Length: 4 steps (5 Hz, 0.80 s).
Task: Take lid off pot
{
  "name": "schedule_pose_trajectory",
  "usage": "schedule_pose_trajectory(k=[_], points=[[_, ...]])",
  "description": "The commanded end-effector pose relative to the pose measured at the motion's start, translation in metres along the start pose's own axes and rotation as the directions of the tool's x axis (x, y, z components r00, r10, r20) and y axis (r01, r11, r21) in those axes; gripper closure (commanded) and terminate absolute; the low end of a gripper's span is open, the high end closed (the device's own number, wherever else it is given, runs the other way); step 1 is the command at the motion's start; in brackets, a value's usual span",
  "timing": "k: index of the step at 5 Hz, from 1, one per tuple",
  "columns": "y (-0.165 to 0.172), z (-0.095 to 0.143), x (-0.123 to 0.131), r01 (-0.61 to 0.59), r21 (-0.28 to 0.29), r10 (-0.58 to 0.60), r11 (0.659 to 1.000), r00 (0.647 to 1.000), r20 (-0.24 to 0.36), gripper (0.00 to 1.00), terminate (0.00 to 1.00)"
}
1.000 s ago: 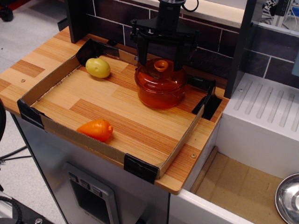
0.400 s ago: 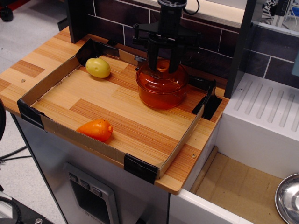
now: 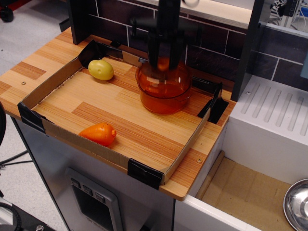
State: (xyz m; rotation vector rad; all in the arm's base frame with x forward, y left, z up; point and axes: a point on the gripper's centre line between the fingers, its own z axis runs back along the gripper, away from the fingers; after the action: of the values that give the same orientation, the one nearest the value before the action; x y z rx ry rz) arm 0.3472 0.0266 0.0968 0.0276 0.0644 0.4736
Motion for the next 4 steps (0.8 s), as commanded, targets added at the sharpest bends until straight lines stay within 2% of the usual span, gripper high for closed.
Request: schedule_pose_trajectory(k=[1, 2, 3, 4], points=[[0.018, 0.069, -0.001, -0.058, -0.091, 0.072, 0.994, 0.983, 0.167, 1.0, 0.0], [0.037, 0.06, -0.009, -0.047, -0.073, 0.055, 0.996, 0.992, 0.115, 1.0, 0.0], [0.065, 0.053, -0.018, -0.034, -0.048, 0.038, 0.998, 0.996, 0.086, 1.0, 0.0], [0.101, 0.031, -0.021, -0.04, 0.0, 0.039, 0.999, 0.997, 0.066, 1.0, 0.0]])
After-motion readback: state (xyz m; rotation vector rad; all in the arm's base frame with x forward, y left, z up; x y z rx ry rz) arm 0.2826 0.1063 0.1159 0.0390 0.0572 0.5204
